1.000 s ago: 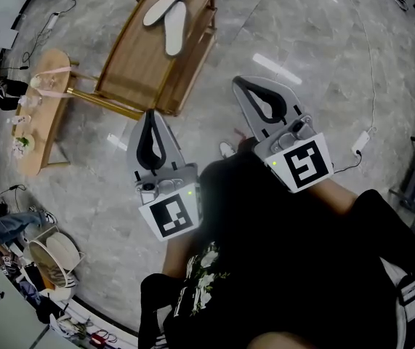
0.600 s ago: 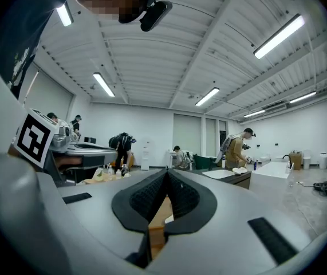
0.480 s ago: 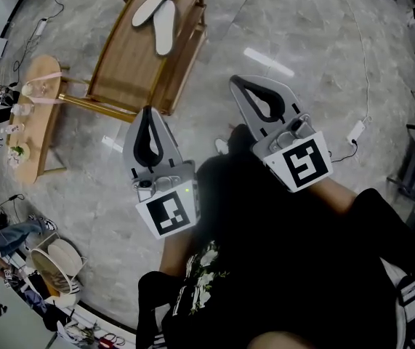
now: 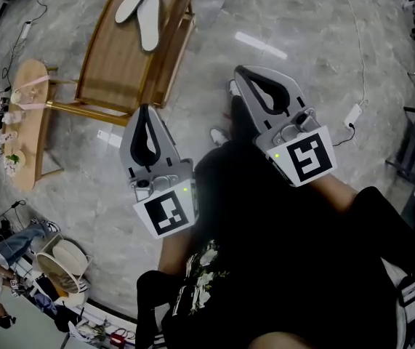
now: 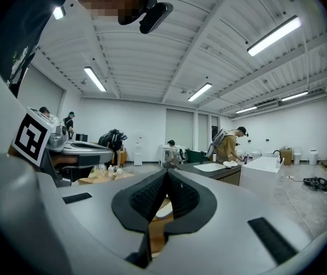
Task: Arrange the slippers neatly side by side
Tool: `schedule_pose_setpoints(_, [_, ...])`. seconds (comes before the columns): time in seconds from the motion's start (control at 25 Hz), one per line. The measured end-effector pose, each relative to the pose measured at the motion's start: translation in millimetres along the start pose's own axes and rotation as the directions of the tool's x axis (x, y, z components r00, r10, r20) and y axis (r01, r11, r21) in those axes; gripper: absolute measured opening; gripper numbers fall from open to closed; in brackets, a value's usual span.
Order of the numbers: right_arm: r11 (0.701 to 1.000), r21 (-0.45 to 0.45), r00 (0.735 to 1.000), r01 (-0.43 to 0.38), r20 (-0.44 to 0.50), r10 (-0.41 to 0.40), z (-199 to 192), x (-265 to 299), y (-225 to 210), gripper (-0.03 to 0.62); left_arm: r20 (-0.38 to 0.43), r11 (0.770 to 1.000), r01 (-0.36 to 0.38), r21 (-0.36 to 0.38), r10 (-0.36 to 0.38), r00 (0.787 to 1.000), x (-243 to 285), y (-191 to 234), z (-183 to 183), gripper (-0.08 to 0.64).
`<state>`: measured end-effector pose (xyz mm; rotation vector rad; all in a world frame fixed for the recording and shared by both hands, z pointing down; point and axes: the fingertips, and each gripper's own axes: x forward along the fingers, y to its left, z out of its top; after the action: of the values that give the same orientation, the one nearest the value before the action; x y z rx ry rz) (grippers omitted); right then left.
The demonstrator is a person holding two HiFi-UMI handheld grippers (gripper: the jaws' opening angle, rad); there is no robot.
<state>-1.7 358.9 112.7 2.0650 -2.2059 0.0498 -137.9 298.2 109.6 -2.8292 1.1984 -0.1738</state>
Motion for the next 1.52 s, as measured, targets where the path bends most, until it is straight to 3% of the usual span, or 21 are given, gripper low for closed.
schedule_pose_setpoints(0.2, [1.0, -0.009, 0.999, -0.023, 0.039, 0.023, 8, 19, -15, -0.002, -0.003, 1.0, -0.019, -0.006, 0.019, 1.0, 20, 2, 3, 0.002])
schedule_pose_setpoints(0.52, [0.998, -0.002, 0.998, -0.059, 0.006, 0.059, 5, 57, -37, -0.002, -0.019, 0.998, -0.06, 0.0, 0.06, 0.998, 55, 12, 4, 0.002])
schedule_pose_setpoints(0.92, [0.991, 0.001, 0.989, -0.136, 0.064, 0.135, 22, 110, -76, -0.002, -0.019, 0.991, -0.131, 0.027, 0.132, 0.991, 108, 20, 21, 0.002])
schedule_pose_setpoints(1.28, [0.97, -0.009, 0.968, -0.243, 0.06, 0.243, 23, 148, -104, -0.002, -0.032, 0.971, -0.238, 0.026, 0.239, 0.971, 139, 20, 26, 0.002])
schedule_pose_setpoints(1.52, [0.941, -0.012, 0.938, -0.337, 0.085, 0.337, 29, 172, -107, -0.002, -0.05, 0.946, -0.321, 0.035, 0.323, 0.945, 147, 24, 28, 0.002])
